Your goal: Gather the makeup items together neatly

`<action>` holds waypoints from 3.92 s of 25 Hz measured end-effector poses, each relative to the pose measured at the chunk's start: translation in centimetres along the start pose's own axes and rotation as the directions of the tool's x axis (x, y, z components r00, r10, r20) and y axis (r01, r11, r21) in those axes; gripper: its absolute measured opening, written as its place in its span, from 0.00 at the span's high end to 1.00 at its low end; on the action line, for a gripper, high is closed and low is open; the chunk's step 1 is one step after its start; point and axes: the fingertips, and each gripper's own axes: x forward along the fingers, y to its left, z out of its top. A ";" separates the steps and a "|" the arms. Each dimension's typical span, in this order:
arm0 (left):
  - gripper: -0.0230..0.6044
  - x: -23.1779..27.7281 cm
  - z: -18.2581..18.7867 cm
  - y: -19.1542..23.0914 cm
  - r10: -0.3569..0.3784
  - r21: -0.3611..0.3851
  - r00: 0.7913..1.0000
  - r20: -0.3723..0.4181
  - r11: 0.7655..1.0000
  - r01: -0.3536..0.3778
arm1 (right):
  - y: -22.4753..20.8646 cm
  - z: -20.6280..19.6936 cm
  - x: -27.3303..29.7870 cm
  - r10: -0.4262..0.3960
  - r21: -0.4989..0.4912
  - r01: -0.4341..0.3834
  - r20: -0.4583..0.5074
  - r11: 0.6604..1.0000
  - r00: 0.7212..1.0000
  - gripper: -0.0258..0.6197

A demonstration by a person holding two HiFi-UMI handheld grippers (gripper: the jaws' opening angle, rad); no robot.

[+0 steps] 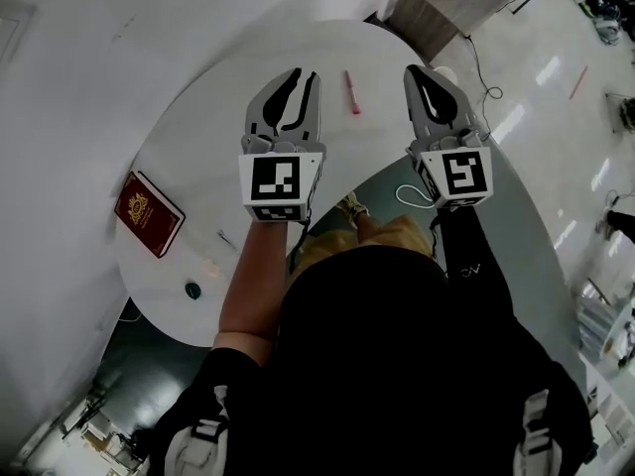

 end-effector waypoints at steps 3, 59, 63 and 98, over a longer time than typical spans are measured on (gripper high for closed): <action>0.85 1.6 -1.9 -0.4 -0.015 -0.015 0.998 -0.061 1.000 0.014 | -0.3 -0.5 -0.2 -0.012 -0.007 0.012 -0.009 1.000 1.000 0.95; 0.89 -17.1 -4.4 14.3 0.681 -0.165 0.703 -0.206 0.684 -0.711 | 24.6 9.5 9.4 0.699 -0.012 -0.716 0.231 0.698 0.677 0.95; 0.89 -19.6 -5.2 14.4 0.710 -0.184 0.669 -0.221 0.643 -0.743 | 27.7 9.1 8.8 0.746 -0.019 -0.763 0.229 0.646 0.625 0.95; 0.89 -24.6 -34.6 5.4 0.404 -0.402 0.522 -0.751 0.346 -0.848 | 33.8 5.3 7.0 0.818 -0.012 -0.828 0.158 0.561 0.552 0.95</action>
